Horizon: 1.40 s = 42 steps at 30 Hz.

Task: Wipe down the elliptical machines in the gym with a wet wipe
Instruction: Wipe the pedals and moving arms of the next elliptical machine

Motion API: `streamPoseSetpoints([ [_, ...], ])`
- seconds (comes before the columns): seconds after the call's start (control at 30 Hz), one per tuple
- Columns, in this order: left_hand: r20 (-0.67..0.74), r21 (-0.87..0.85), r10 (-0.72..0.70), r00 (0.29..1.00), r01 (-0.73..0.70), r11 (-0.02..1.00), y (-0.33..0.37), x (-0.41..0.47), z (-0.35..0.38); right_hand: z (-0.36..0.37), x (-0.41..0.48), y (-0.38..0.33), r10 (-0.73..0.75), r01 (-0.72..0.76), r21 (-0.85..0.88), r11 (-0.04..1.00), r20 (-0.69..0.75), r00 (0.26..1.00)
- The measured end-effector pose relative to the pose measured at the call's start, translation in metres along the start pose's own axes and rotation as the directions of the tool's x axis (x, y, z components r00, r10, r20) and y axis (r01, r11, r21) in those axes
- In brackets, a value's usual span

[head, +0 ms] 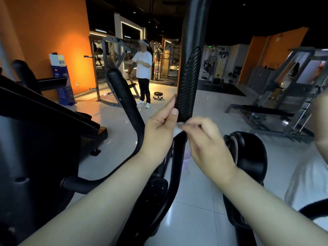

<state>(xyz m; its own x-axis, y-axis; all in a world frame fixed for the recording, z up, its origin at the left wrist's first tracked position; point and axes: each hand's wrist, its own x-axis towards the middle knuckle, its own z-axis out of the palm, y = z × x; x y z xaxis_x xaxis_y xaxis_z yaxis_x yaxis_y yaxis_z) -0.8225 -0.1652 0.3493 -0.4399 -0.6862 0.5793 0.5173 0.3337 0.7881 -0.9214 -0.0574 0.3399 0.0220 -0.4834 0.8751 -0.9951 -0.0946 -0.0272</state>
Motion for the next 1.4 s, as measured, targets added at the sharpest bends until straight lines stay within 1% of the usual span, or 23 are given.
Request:
streamPoseSetpoints([
  [0.07, -0.011, -0.009, -0.014, 1.0, 0.014, 1.0, -0.002, -0.002, 0.002, -0.009, 0.022, -0.002, 0.052, -0.046, 0.054, 0.997, -0.118, 0.992],
  [0.13, -0.019, -0.016, -0.029, 0.999, 0.029, 0.999, -0.002, -0.004, 0.002, -0.009, 0.032, -0.003, 0.072, -0.062, 0.062, 0.996, -0.173, 0.982],
  [0.2, -0.015, -0.03, -0.038, 0.999, 0.038, 0.999, -0.004, -0.005, 0.0, -0.001, 0.018, -0.003, 0.07, -0.063, 0.045, 0.997, -0.15, 0.986],
  [0.33, -0.005, -0.008, -0.012, 1.0, 0.012, 1.0, -0.008, -0.007, -0.003, 0.011, -0.024, 0.003, 0.035, -0.036, 0.028, 0.999, 0.026, 0.999],
  [0.4, 0.006, -0.027, -0.019, 1.0, 0.019, 0.999, -0.008, -0.009, -0.003, 0.008, -0.023, 0.004, 0.046, -0.047, 0.04, 0.998, 0.032, 0.998],
  [0.53, 0.036, -0.071, -0.017, 0.999, 0.02, 0.997, -0.005, -0.013, -0.001, -0.001, 0.001, -0.004, 0.188, -0.167, 0.155, 0.974, -0.137, 0.972],
  [0.57, 0.031, -0.08, -0.021, 0.999, 0.023, 0.997, -0.005, -0.013, -0.001, 0.0, 0.004, -0.006, 0.214, -0.187, 0.172, 0.967, -0.154, 0.964],
  [0.63, 0.008, -0.077, -0.034, 0.999, 0.034, 0.996, -0.006, -0.014, -0.002, 0.008, -0.004, -0.009, 0.202, -0.177, 0.181, 0.967, -0.131, 0.971],
  [0.7, 0.003, -0.058, -0.034, 0.999, 0.034, 0.998, -0.008, -0.014, -0.002, 0.017, -0.023, -0.01, 0.166, -0.157, 0.17, 0.973, -0.042, 0.985],
  [0.77, 0.002, -0.067, -0.052, 0.999, 0.052, 0.996, -0.008, -0.015, -0.002, 0.019, -0.034, -0.009, 0.111, -0.117, 0.108, 0.987, 0.056, 0.992],
  [0.8, 0.002, -0.074, -0.064, 0.998, 0.064, 0.995, -0.007, -0.016, -0.002, 0.016, -0.031, -0.011, 0.091, -0.098, 0.107, 0.989, 0.065, 0.994],
  [0.83, -0.002, -0.08, -0.075, 0.997, 0.075, 0.994, -0.007, -0.016, -0.002, 0.01, -0.023, -0.012, 0.08, -0.084, 0.132, 0.988, 0.031, 0.996],
  [0.87, -0.003, -0.082, -0.086, 0.996, 0.085, 0.993, -0.007, -0.017, -0.002, 0.003, -0.009, -0.014, 0.076, -0.069, 0.153, 0.986, -0.038, 0.996],
  [0.93, 0.01, -0.101, -0.099, 0.995, 0.1, 0.99, -0.003, -0.019, -0.001, -0.013, 0.03, -0.016, 0.058, -0.033, 0.124, 0.992, -0.207, 0.977],
  [1.0, 0.029, -0.139, -0.102, 0.994, 0.105, 0.985, 0.001, -0.02, 0.0, -0.024, 0.064, -0.013, 0.028, -0.01, 0.069, 0.998, -0.263, 0.964],
  [1.03, 0.045, -0.155, -0.096, 0.994, 0.102, 0.983, 0.002, -0.02, 0.001, -0.024, 0.072, -0.012, 0.027, -0.015, 0.049, 0.999, -0.254, 0.967],
  [1.1, 0.053, -0.173, -0.09, 0.995, 0.097, 0.98, 0.003, -0.02, 0.001, -0.016, 0.064, -0.012, 0.021, -0.019, 0.013, 1.0, -0.184, 0.983],
  [1.17, 0.035, -0.156, -0.093, 0.995, 0.098, 0.983, 0.0, -0.019, 0.0, -0.003, 0.034, -0.013, -0.019, 0.016, -0.045, 0.999, -0.053, 0.998],
  [1.23, 0.016, -0.138, -0.11, 0.994, 0.112, 0.984, -0.003, -0.018, -0.002, 0.007, 0.003, -0.011, -0.007, 0.015, -0.077, 0.997, 0.105, 0.994],
  [1.3, 0.002, -0.156, -0.135, 0.991, 0.134, 0.979, -0.005, -0.018, -0.004, 0.007, -0.005, -0.006, 0.018, -0.006, -0.062, 0.998, 0.186, 0.982],
  [1.33, 0.011, -0.163, -0.13, 0.991, 0.13, 0.978, -0.004, -0.018, -0.004, 0.004, 0.0, -0.005, 0.017, -0.008, -0.049, 0.999, 0.189, 0.982],
  [1.37, 0.029, -0.167, -0.118, 0.993, 0.122, 0.978, -0.002, -0.018, -0.004, 0.0, 0.01, -0.006, 0.016, -0.01, -0.041, 0.999, 0.153, 0.988],
  [1.4, 0.048, -0.17, -0.11, 0.993, 0.117, 0.978, 0.0, -0.019, -0.002, -0.006, 0.022, -0.007, 0.016, -0.012, -0.045, 0.999, 0.081, 0.997],
])
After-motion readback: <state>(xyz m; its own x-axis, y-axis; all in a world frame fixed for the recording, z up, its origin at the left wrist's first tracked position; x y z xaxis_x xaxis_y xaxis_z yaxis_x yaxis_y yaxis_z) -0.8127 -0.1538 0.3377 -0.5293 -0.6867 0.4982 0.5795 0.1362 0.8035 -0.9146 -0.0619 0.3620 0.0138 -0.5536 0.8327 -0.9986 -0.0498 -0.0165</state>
